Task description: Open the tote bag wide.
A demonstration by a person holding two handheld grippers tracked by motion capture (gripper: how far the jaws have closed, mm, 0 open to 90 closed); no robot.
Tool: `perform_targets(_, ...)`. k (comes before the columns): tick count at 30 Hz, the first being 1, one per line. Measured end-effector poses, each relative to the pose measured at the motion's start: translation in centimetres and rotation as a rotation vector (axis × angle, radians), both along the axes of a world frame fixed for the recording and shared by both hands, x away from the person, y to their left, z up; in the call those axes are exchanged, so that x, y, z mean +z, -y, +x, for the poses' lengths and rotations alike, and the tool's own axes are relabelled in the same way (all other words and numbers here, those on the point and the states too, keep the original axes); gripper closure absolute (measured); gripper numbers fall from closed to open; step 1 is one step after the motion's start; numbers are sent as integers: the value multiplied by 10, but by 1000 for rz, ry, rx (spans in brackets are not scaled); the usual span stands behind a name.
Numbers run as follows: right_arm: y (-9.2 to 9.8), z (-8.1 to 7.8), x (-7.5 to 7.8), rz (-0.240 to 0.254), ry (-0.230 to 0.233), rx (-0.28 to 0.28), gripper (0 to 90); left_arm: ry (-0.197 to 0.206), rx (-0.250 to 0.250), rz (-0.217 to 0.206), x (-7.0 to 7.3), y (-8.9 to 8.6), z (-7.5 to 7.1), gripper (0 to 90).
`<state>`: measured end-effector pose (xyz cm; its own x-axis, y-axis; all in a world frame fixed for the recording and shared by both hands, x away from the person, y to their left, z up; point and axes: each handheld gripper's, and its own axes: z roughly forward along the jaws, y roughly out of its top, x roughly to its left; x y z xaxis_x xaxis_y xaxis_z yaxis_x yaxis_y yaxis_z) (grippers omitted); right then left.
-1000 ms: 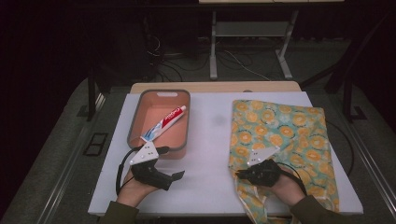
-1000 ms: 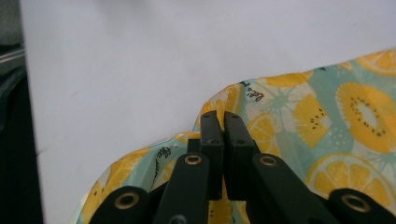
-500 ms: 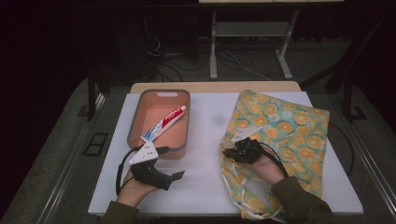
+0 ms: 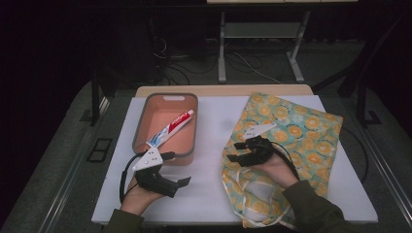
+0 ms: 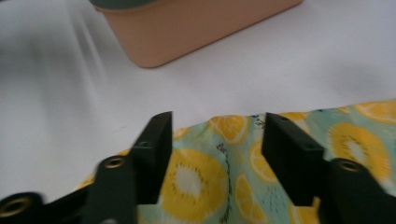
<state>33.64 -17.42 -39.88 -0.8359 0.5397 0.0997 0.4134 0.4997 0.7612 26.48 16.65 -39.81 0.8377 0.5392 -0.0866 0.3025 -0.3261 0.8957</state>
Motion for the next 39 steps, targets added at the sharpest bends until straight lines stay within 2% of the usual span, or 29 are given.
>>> perform_targets(3, 21, -12, 10, 4, 21, -7, 337, 2, -1, -1, 0, 2, -1, 0)
perform_targets(6, 44, -22, 14, -7, 36, -26, 304, 2, -4, 0, 1, 3, -1, 0)
perform_targets(15, 103, -43, 11, -6, 7, -85, 251, 3, -3, 0, 1, 3, -2, 0)
perform_targets(17, 111, -48, 6, -41, -19, -60, 227, 3, -5, 0, 0, 3, -1, 0)
perform_targets(19, 116, -53, -4, -104, -30, -40, 226, 1, -4, 0, 0, 3, -1, 0)
perform_targets(21, 120, -57, -16, -128, -66, -13, 207, -1, -5, -1, 0, 4, -1, 0)
perform_targets(25, 120, -64, -34, -202, -85, 25, 201, 0, -12, 7, 0, 5, -1, 0)
perform_targets(29, 116, -68, -43, -278, -78, 69, 315, -2, -12, 6, -1, 5, -1, 0)
perform_targets(33, 115, -69, -41, -273, -82, 89, 471, -2, -11, 8, -1, 4, 0, 0)
perform_targets(35, 117, -67, -40, -264, -90, 70, 565, -4, -9, 7, -1, 4, 0, 0)
perform_targets(36, 118, -66, -40, -260, -94, 52, 646, -4, -12, 7, -1, 4, -1, 0)
perform_targets(37, 118, -66, -40, -260, -94, 52, 646, -4, -12, 7, -1, 4, -1, 0)
perform_targets(38, 119, -64, -40, -268, -78, 42, 724, -3, -12, 7, -1, 4, -1, 0)
perform_targets(39, 119, -65, -40, -271, -77, 42, 758, -4, -13, 8, -1, 5, -1, 0)
